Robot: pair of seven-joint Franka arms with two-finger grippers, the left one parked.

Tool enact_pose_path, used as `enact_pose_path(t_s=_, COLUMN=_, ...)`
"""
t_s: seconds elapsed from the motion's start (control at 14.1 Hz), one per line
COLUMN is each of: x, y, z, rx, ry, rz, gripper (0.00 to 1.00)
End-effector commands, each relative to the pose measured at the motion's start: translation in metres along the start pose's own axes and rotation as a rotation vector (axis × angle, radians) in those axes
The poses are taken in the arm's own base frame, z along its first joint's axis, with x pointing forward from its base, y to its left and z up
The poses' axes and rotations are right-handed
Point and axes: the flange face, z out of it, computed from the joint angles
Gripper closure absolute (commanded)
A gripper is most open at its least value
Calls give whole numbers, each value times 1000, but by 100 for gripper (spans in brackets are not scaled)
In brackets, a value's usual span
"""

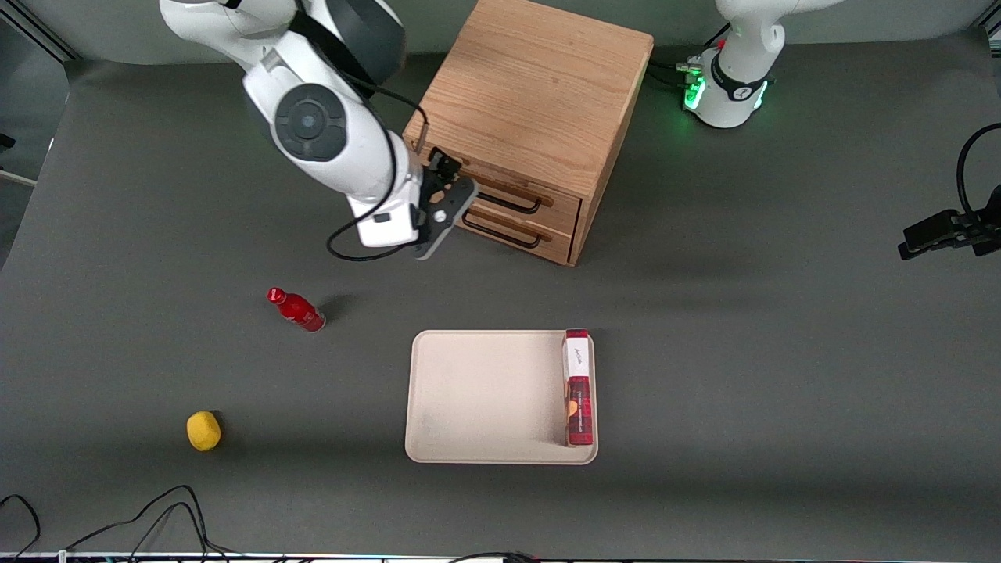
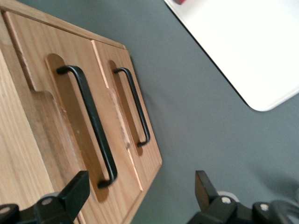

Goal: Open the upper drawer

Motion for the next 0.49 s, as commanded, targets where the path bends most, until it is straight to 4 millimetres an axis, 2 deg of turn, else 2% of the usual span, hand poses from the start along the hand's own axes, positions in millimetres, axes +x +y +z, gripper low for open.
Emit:
enact_pose_path(t_s=0.0, x=19, y=-21, z=18, rx=1, ry=2, rz=-58, gripper=0)
enact_pose_path(t_s=0.21, x=26, y=-22, z=36, rx=-4, ry=36, rz=-60, gripper=0)
enact_pose_path(t_s=0.28, x=28, y=-33, z=44, rx=-17, ry=35, rz=-87, gripper=0)
enact_pose_path(t_s=0.42, x=29, y=-32, z=50, rx=-60, ry=24, rz=-114, gripper=0)
